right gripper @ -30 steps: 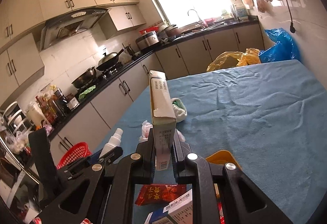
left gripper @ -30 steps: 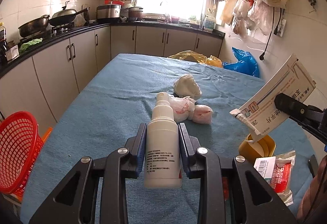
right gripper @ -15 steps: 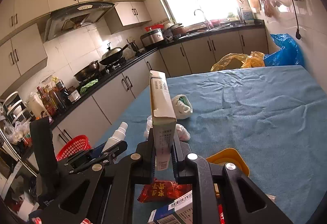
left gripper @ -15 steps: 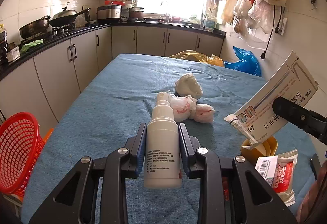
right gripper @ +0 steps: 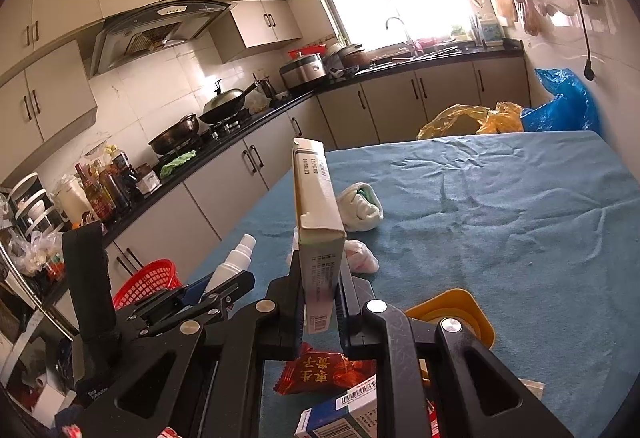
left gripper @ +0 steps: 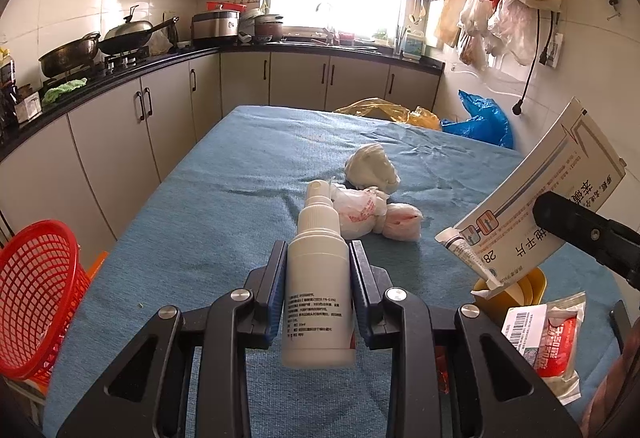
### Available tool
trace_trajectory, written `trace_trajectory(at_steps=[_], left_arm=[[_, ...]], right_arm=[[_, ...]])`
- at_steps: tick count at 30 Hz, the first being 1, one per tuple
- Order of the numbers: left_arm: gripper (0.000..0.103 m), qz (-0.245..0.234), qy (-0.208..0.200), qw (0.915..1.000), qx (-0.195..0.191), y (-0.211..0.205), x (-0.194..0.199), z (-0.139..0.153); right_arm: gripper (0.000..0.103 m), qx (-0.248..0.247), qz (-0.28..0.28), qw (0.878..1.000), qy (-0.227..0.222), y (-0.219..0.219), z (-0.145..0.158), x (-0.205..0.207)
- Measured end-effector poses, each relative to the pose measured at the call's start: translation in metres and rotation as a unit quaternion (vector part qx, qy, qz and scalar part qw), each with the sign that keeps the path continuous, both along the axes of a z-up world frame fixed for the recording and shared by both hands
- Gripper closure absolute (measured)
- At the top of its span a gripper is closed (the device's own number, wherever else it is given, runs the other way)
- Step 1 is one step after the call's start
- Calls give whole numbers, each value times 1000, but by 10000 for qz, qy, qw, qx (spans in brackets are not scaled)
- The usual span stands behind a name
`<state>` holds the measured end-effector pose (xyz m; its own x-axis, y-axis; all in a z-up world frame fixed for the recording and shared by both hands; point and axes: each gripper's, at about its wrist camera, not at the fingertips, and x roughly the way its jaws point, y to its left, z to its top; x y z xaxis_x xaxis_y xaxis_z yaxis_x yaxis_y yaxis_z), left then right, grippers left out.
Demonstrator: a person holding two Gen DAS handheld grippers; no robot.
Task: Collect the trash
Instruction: 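Grasp the white medicine box with the right tool and lift it, then hold the spray bottle in the left tool while the right tool holds the box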
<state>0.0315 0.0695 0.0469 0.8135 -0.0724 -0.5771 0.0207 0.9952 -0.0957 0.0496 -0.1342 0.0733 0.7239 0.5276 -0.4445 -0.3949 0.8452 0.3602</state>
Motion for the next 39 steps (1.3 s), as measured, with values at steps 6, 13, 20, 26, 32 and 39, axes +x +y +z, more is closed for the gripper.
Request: trace_trajectory(at_steps=[6,13,20,26,32,39], left_arm=[[74,19,-23,10000,40,-1,0,1],[74,-3,7,10000,88,-2,0,0],[74,-36,38,9999,148,-8,2,-1],[74,-9,57,9998,169,-7,4,-2],[74,9,65,9998,192,-9,4,-3],[74,15,59,9998,201,-9,4,-3]], right_arm=[[89,-5,43,10000,54,2,-2,1],[89,12,110,9999,92,3,-4,1],[89,40,133,9999,103,3,-3,1],[89,62,120,9998,130,2,-4,2],[89,69,113,9998,127,2,-4,2],[89,76,120,9998,130,1,-4,2]])
